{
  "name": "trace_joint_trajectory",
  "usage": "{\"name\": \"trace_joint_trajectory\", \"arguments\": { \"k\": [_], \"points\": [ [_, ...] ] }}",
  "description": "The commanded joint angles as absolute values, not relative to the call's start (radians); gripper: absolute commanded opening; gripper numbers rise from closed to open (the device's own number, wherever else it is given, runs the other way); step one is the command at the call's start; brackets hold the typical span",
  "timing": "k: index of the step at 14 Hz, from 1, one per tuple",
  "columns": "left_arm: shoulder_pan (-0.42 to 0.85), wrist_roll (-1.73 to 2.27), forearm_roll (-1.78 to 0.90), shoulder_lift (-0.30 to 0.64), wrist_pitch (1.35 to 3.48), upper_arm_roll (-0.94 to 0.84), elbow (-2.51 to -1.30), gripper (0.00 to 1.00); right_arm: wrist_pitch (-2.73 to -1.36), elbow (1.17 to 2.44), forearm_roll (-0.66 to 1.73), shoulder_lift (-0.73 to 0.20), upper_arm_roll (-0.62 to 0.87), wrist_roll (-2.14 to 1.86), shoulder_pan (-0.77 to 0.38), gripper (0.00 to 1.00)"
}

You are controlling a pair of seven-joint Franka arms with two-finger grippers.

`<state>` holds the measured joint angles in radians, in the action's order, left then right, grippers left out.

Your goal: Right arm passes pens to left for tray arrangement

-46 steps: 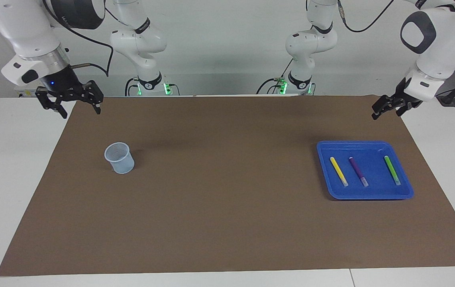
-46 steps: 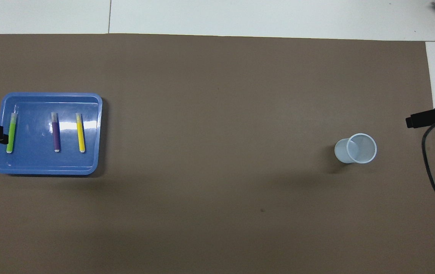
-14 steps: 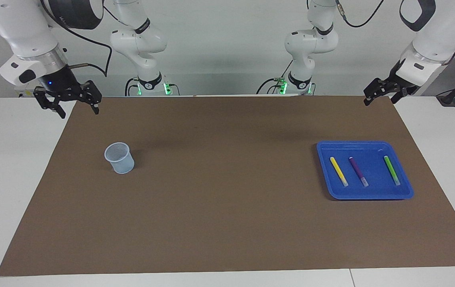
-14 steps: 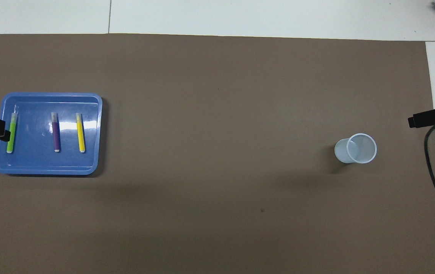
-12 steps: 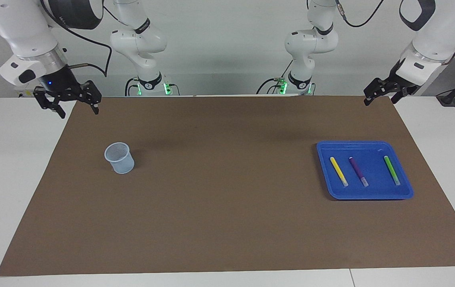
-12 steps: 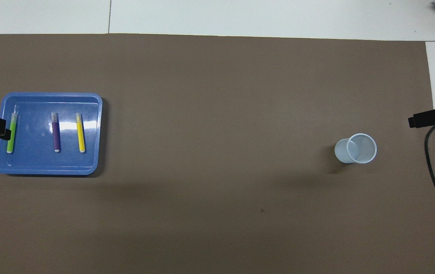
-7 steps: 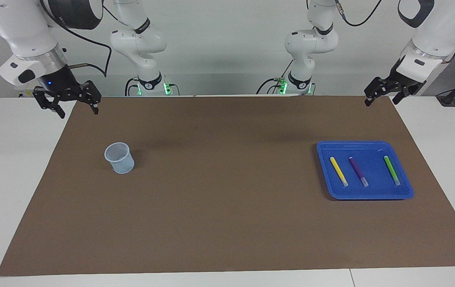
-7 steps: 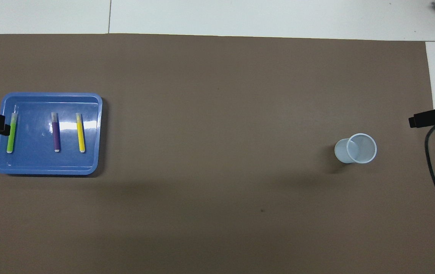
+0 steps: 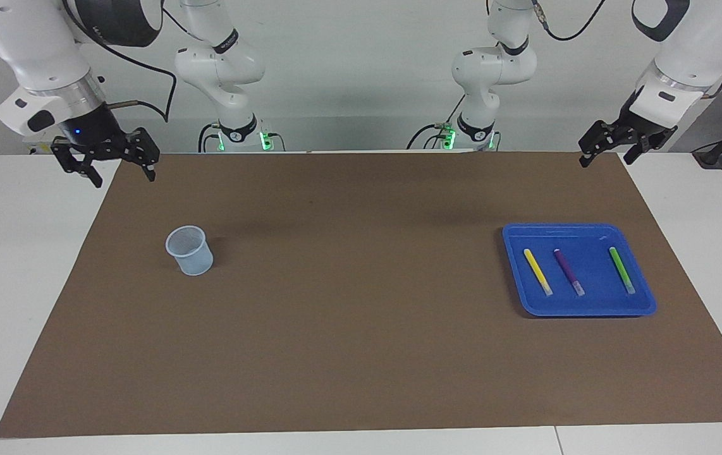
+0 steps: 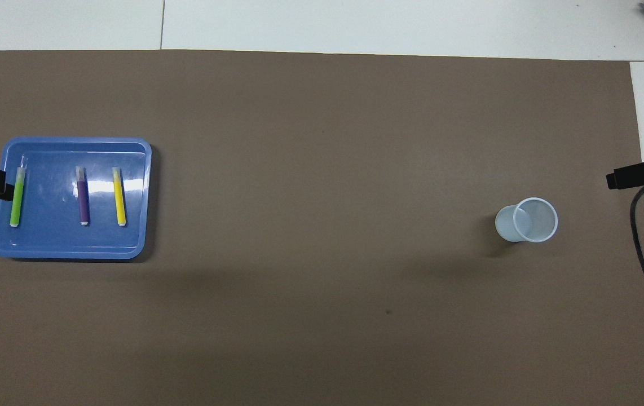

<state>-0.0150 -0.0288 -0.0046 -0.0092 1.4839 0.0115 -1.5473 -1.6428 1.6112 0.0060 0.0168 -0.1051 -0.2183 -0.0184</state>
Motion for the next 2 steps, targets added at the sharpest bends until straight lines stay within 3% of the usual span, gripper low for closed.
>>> {"name": "trace_joint_trajectory", "arguments": {
  "k": [1, 2],
  "points": [
    [-0.026, -0.028, -0.018, -0.014, 1.491, 0.003, -1.543, 1.00, -1.641, 1.595, -0.023, 0.008, -0.104, -0.201, -0.015, 1.00],
    [-0.026, -0.028, -0.018, -0.014, 1.490, 0.003, -1.542, 1.00, -1.641, 1.595, -0.023, 0.008, -0.103, -0.201, -0.015, 1.00]
  ]
}}
